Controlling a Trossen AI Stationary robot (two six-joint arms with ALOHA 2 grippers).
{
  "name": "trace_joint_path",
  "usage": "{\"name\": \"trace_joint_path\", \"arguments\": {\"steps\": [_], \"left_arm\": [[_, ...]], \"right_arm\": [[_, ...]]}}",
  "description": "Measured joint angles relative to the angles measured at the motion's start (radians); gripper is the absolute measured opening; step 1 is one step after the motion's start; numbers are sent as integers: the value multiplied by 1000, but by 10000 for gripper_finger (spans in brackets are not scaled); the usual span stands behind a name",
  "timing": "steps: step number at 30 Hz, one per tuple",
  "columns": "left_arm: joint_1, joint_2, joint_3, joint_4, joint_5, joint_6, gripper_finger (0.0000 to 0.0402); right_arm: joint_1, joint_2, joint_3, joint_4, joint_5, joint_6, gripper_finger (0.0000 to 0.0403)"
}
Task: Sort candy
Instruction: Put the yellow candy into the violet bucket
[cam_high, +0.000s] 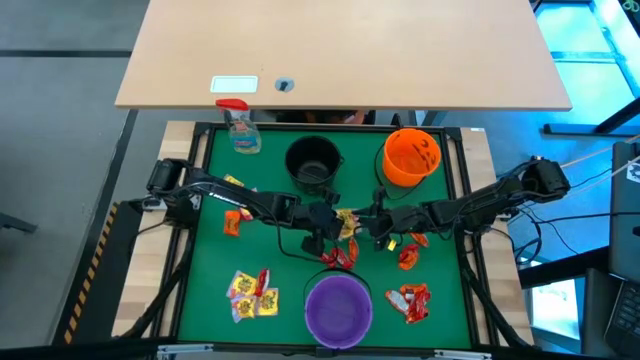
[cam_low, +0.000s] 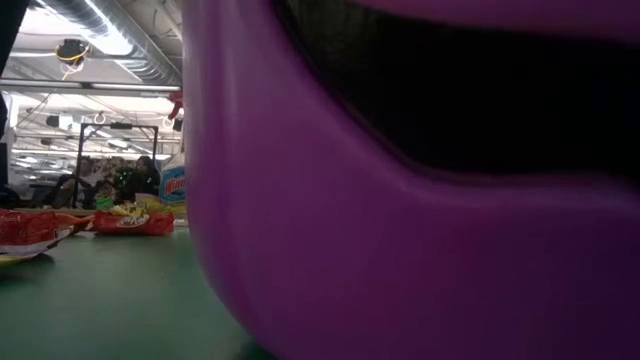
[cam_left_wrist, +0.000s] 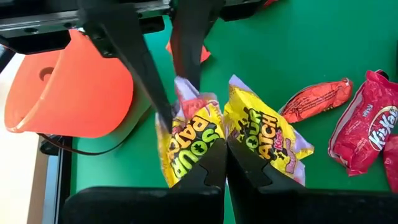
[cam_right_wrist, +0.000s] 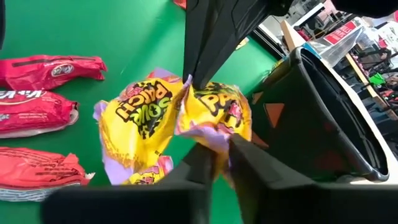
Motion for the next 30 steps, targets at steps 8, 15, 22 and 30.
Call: {"name": "trace_joint_path", "arguments": {"steps": [8, 15, 22, 30], "left_arm": [[7, 0, 1, -24, -93, 0, 0], [11, 0, 2, -60, -130, -1, 39], [9, 0, 2, -61, -141, -6, 111], [-8, -8, 1, -63, -208, 5, 159]], "right_arm": [[-3, 0, 0, 2, 38, 7, 18], [-2, 0, 0, 3, 94, 9, 4], [-2, -1, 0, 4, 121, 54, 3], [-1, -49, 0, -3, 143, 64, 2]]}}
